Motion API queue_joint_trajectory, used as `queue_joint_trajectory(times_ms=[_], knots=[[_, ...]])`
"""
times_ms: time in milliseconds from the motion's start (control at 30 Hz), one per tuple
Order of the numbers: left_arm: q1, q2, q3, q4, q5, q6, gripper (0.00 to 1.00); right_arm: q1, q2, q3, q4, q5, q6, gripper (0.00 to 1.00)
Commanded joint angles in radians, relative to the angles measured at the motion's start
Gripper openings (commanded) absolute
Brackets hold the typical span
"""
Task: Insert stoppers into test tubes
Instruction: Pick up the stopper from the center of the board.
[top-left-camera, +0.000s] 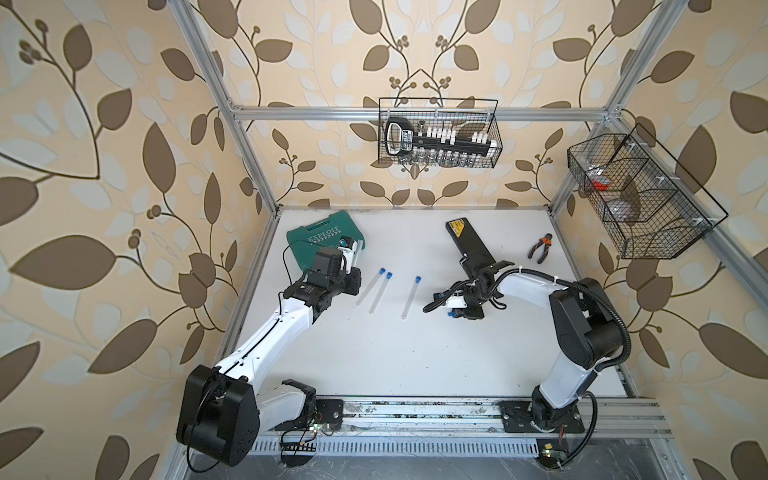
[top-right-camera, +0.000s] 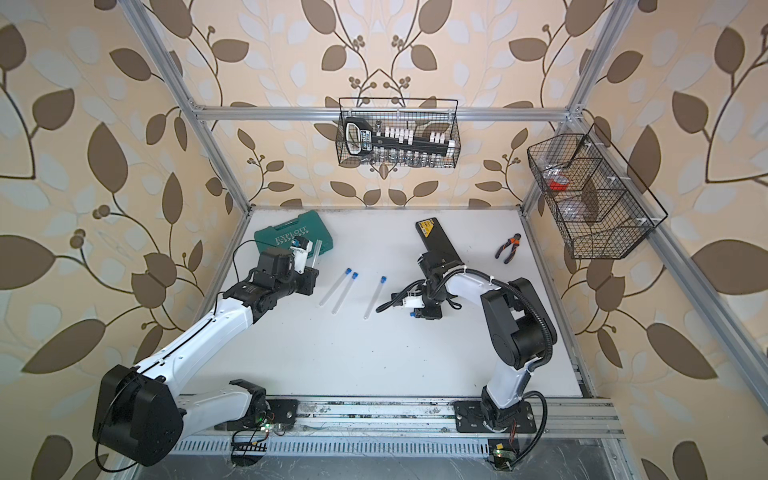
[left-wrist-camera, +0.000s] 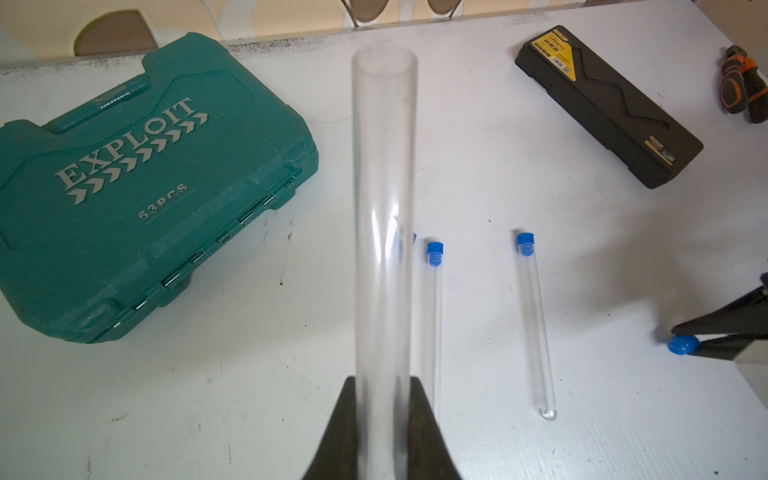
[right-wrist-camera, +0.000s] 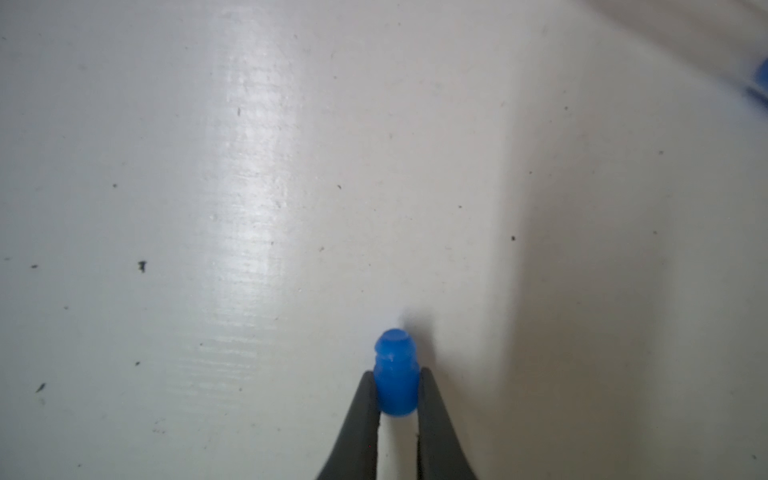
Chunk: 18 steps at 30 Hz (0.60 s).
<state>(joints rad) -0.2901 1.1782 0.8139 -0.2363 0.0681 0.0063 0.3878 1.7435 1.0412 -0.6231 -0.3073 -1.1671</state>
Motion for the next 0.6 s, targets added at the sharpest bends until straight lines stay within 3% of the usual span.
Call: queue_joint_trajectory(times_ms=[0, 167, 400, 567], knots=[[-0.021, -0.024, 0.026, -0.010, 0.003, 0.085, 0.00, -0.007, -0.069, -0.030, 0.001, -0.081, 0.045, 0.14], [-0.082, -0.032, 0.023, -0.053, 0.049, 0.228, 0.00, -0.007, -0.139, -0.052, -0.028, -0.072, 0.122, 0.14], [-0.262, -0.087, -0.073, -0.089, 0.137, 0.534, 0.00, 0.006, -0.301, -0.128, -0.041, -0.079, 0.188, 0.15], [-0.329, -0.048, -0.085, -0.093, 0.184, 0.686, 0.00, 0.031, -0.418, -0.185, -0.042, -0.075, 0.250, 0.15]])
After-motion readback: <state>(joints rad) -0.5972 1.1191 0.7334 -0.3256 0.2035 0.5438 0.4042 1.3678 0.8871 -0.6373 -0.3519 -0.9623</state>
